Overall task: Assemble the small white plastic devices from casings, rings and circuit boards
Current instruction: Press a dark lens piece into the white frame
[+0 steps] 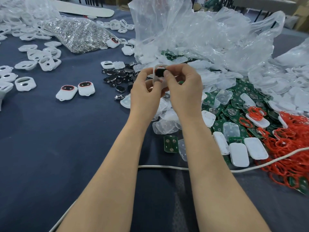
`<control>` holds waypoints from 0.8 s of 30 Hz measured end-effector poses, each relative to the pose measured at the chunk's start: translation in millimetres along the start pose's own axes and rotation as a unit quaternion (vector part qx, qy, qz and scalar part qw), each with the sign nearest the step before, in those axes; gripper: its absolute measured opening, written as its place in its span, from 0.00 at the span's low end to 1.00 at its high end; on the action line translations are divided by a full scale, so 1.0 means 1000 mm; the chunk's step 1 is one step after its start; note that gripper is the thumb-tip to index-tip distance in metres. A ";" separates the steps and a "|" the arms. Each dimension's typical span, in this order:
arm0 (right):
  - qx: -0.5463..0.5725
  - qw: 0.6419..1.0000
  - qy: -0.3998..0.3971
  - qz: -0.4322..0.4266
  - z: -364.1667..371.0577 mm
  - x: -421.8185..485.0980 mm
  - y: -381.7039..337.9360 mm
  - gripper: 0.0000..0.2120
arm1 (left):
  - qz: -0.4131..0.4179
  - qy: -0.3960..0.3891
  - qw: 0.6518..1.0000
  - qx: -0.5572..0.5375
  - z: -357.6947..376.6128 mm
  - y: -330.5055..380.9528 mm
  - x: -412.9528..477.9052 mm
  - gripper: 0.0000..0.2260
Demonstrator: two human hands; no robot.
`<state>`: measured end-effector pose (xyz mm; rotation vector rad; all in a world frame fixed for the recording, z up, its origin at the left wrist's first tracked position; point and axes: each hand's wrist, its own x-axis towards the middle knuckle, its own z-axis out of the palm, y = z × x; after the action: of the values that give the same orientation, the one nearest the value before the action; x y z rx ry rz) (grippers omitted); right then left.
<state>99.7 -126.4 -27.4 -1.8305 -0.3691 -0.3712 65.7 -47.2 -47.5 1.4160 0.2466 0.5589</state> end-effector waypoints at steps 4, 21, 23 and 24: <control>0.004 1.000 0.009 0.013 0.001 0.000 0.001 0.02 | 0.017 -0.014 1.000 0.018 0.000 0.000 -0.001 0.06; 0.030 0.999 -0.024 0.007 0.003 0.000 0.003 0.03 | 0.091 0.036 0.979 0.181 -0.001 -0.007 0.001 0.04; 0.009 0.999 -0.020 -0.027 0.002 -0.002 0.003 0.02 | 0.106 0.053 0.972 0.205 -0.003 -0.007 0.001 0.06; -0.004 0.999 -0.019 -0.044 0.002 -0.002 0.003 0.02 | 0.118 0.062 0.968 0.214 -0.004 -0.007 0.002 0.05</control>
<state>99.1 -125.7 -31.4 -1.8357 -0.4768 -0.4002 66.9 -43.0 -54.5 1.8456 0.3131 0.8265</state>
